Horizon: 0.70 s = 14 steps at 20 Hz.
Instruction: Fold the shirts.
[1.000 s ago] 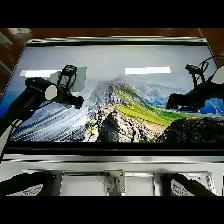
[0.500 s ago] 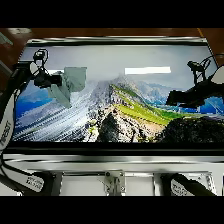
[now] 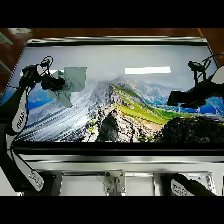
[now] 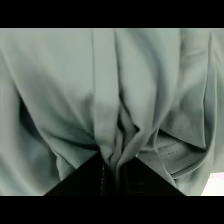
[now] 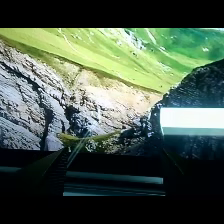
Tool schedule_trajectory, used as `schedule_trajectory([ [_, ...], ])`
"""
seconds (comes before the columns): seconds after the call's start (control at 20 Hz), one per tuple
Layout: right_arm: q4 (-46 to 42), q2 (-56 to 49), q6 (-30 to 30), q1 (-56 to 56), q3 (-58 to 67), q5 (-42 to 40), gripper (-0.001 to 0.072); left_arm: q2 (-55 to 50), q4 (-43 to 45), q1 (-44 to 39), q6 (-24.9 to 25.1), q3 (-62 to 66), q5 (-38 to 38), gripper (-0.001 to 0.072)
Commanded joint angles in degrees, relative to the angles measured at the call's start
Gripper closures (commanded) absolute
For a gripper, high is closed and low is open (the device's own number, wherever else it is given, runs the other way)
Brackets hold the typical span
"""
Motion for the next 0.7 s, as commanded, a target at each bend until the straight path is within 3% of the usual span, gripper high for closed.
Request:
schedule_trajectory([
  [0.0,0.1,0.0,0.2,0.0,0.0,-1.4,0.0015,2.5,-1.0,-1.1,1.8,2.0,-4.0,0.0668],
  [0.25,-0.3,0.1,-0.9,0.0,0.0,0.8,0.0016,22.3,-1.4,-10.2,9.9,2.2,-8.3,0.0668],
  [0.4,-3.3,1.3,-4.9,0.0,0.0,6.2,0.0021,35.6,-2.1,-18.3,8.9,2.2,-16.0,0.0669],
  [0.5,-4.6,3.9,-7.3,0.0,0.0,8.2,0.0022,41.4,-2.1,-24.4,5.3,1.9,-22.7,0.0669],
  [0.65,-4.6,9.5,-7.1,0.0,0.0,7.3,0.0021,45.0,-2.0,-34.6,0.2,0.0,-24.6,0.0669],
])
